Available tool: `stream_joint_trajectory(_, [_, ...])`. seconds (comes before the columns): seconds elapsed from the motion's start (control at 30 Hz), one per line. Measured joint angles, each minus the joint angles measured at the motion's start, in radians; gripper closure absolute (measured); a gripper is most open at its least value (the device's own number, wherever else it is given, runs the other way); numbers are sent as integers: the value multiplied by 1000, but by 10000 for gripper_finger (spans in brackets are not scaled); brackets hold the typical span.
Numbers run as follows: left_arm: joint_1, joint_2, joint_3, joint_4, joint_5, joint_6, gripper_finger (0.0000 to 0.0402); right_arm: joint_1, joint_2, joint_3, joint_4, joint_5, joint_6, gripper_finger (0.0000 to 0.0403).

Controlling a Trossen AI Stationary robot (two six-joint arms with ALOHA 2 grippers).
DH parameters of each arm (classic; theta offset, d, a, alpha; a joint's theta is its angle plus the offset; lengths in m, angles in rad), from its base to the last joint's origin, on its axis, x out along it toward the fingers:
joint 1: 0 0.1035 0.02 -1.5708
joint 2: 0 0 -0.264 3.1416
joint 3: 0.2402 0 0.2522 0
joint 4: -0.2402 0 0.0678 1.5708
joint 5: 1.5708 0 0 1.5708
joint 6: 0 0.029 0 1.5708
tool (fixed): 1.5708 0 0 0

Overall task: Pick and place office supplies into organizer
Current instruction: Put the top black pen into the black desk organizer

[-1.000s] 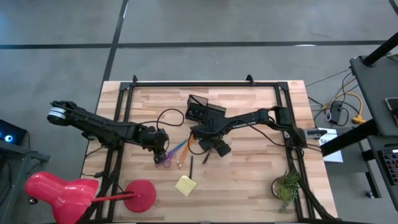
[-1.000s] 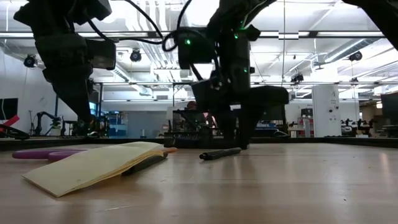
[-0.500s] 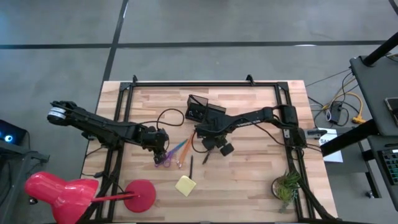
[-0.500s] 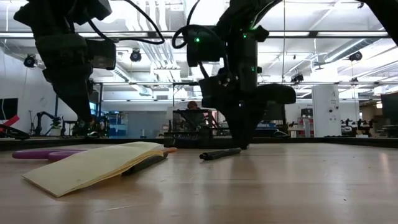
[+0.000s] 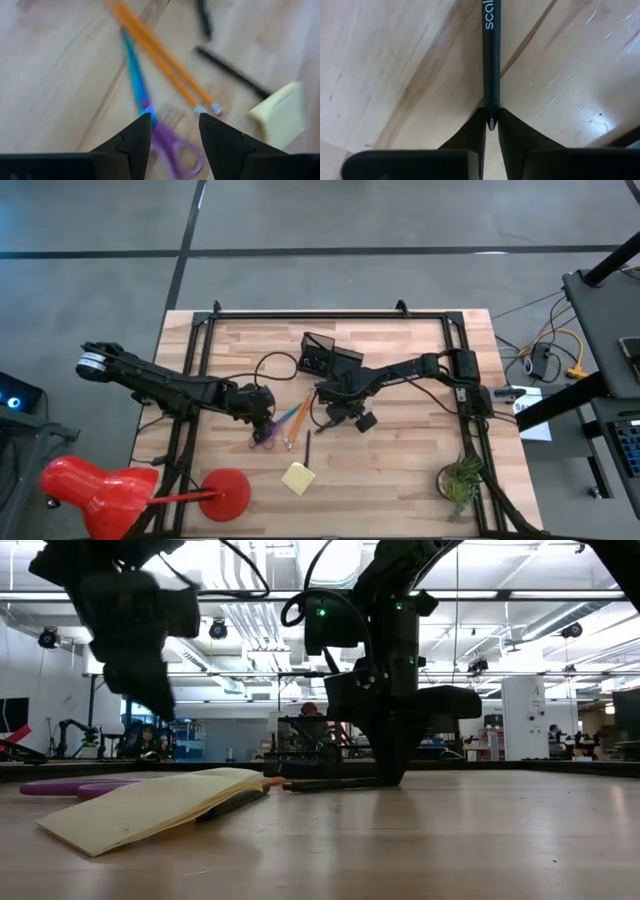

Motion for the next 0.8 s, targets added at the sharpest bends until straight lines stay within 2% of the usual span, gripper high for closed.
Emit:
stream_joint_trajectory(0.23, [2,4,-1,99,0,11,249,-1,-4,-22,39,-10,81,374])
stream_joint_trajectory(0.43, [15,25,-6,190,0,154,249,-2,-7,-56,108,-30,226,375])
stream_joint_trajectory(0.67, [55,146,-6,311,4,294,249,-1,-5,-69,166,-34,389,375])
stream_joint_trajectory(0.8, [69,242,5,372,7,366,249,0,-3,-70,188,-34,426,375])
